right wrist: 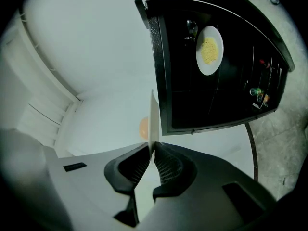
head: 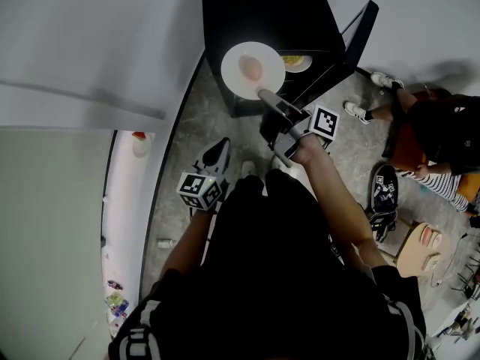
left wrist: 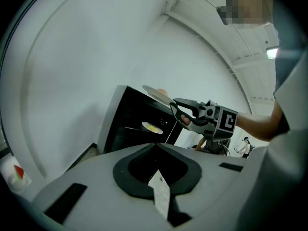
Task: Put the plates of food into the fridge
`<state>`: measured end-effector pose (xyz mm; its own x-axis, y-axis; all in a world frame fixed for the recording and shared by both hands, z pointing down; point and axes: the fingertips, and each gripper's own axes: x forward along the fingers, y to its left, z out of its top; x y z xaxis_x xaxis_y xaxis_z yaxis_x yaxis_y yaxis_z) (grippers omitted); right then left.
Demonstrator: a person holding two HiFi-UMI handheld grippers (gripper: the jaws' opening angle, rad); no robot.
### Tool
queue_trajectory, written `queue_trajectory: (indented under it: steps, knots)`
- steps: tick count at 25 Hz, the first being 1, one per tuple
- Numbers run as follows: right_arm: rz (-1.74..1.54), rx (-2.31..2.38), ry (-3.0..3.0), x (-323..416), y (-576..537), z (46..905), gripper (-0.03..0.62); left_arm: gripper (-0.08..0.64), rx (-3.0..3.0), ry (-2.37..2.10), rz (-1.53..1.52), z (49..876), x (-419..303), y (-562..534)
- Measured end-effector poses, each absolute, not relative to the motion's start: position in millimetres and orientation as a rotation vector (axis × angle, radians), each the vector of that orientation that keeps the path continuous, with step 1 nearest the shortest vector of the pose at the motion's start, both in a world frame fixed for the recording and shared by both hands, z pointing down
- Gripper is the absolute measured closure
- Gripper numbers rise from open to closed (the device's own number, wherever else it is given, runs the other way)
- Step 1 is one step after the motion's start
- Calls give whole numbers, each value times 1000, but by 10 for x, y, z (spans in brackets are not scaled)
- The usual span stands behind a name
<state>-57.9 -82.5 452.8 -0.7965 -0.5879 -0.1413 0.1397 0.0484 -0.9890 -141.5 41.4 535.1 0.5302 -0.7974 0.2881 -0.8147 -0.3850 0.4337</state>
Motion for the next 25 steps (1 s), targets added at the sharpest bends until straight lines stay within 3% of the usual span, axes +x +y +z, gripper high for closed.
queue_trajectory:
  steps: [25]
  knots:
    - [-1928,-445,1794,-142,-475,5394,560,538,2176,-1316,112,5657,-1146,570]
